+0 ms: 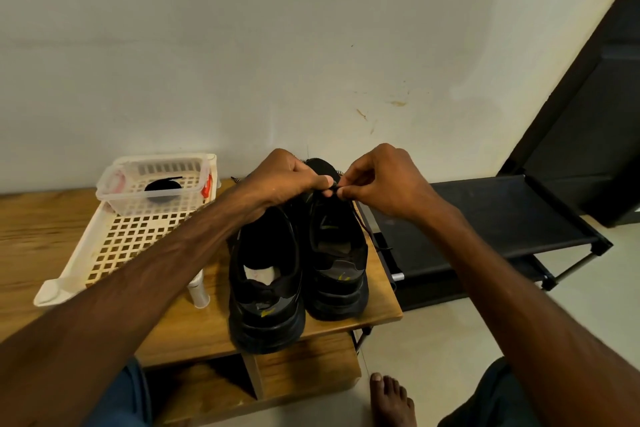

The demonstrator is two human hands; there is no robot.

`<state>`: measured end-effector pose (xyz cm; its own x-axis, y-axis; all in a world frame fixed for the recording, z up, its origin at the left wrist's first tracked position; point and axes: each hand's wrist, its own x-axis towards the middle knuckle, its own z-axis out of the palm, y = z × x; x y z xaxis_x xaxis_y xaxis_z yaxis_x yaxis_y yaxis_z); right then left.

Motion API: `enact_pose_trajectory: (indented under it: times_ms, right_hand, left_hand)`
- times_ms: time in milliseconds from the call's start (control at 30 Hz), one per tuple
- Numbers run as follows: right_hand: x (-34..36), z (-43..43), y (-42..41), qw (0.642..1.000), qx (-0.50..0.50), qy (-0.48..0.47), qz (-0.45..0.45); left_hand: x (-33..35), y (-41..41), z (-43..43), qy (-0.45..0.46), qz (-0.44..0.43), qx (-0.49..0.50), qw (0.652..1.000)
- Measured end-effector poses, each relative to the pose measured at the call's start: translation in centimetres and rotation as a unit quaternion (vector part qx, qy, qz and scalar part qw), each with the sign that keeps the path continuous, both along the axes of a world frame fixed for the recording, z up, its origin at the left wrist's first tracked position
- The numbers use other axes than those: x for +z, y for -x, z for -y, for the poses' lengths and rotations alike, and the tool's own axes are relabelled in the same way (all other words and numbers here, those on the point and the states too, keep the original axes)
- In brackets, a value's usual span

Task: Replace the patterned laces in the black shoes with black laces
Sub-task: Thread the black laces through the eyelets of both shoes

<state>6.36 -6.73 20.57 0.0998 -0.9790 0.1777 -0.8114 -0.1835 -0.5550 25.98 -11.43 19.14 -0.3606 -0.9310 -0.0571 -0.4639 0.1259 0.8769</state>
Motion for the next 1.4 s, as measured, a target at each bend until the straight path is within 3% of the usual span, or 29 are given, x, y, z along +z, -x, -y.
enact_pose_trajectory:
  times_ms: [233, 467, 733, 1000, 1167, 1400]
  right_hand:
    - [-0.2, -0.1, 2.0, 0.998, -0.018, -0.061, -0.011]
    - [-0.9, 0.3, 2.9, 0.993, -0.024, -0.117, -0.020]
    - [-0.9, 0.3, 2.1, 0.992, 0.028, -0.119, 0.020]
    - [-0.7, -0.1, 1.5, 0.995, 0.037, -0.085, 0.029]
    - [-0.5, -0.2, 1.5, 0.997, 0.031, -0.059, 0.030]
    - [-0.8, 0.0, 1.0, 0.998, 0.026, -0.056, 0.010]
  left_hand:
    - [-0.2, -1.6, 0.6, -0.009, 0.010, 0.017, 1.000]
    - [-0.7, -2.6, 0.6, 0.097, 0.121, 0.004, 0.988]
    - [-1.9, -2.4, 0.7, 0.188, 0.213, -0.103, 0.953]
    - [-1.6, -1.7, 0.4, 0.200, 0.204, -0.123, 0.950]
    - [-1.2, -1.3, 0.1, 0.193, 0.152, -0.112, 0.963]
    - [-2.0, -0.5, 0.6, 0.219, 0.167, -0.114, 0.955]
